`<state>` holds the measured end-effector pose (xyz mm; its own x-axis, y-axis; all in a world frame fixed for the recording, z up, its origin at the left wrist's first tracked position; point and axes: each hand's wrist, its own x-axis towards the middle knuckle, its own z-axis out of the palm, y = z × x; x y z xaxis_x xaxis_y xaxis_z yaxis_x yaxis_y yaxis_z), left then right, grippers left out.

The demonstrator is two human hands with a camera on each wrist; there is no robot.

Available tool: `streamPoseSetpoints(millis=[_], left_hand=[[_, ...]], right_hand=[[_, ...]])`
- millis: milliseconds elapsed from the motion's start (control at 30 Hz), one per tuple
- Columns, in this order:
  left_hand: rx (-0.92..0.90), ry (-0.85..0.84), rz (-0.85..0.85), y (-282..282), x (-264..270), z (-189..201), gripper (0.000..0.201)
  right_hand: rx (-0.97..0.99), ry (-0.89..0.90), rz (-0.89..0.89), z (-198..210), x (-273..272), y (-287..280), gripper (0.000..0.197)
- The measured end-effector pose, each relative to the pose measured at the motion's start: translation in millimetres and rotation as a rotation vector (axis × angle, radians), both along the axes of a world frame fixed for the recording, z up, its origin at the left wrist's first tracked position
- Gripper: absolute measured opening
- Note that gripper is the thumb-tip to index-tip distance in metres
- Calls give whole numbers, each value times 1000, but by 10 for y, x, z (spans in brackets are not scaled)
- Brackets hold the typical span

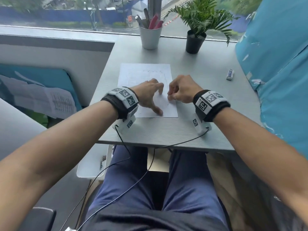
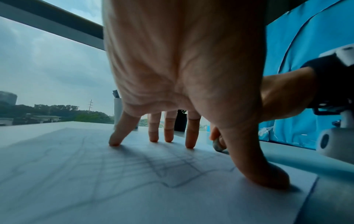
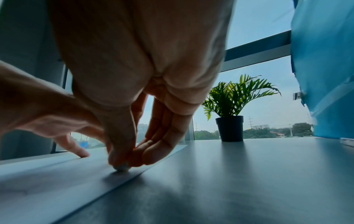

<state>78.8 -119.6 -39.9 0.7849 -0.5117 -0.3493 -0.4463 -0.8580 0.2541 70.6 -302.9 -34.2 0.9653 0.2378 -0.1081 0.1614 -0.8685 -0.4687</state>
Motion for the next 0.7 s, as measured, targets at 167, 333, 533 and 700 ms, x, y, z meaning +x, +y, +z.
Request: streamPoseSetpoints(millis=[167, 333, 533, 700], left_hand=[[186, 94, -65, -70, 153, 31, 120], [230, 120, -86, -106, 206, 43, 126], [207, 121, -95, -77, 199, 34, 126], [209, 131, -105, -51, 201, 30, 128]], right_hand=[[18, 103, 134, -45, -90, 51, 8], [-3, 86, 94, 73, 97, -7, 9], [-37, 160, 228, 64, 19, 41, 7], [-10, 150, 218, 34, -31, 19, 9]])
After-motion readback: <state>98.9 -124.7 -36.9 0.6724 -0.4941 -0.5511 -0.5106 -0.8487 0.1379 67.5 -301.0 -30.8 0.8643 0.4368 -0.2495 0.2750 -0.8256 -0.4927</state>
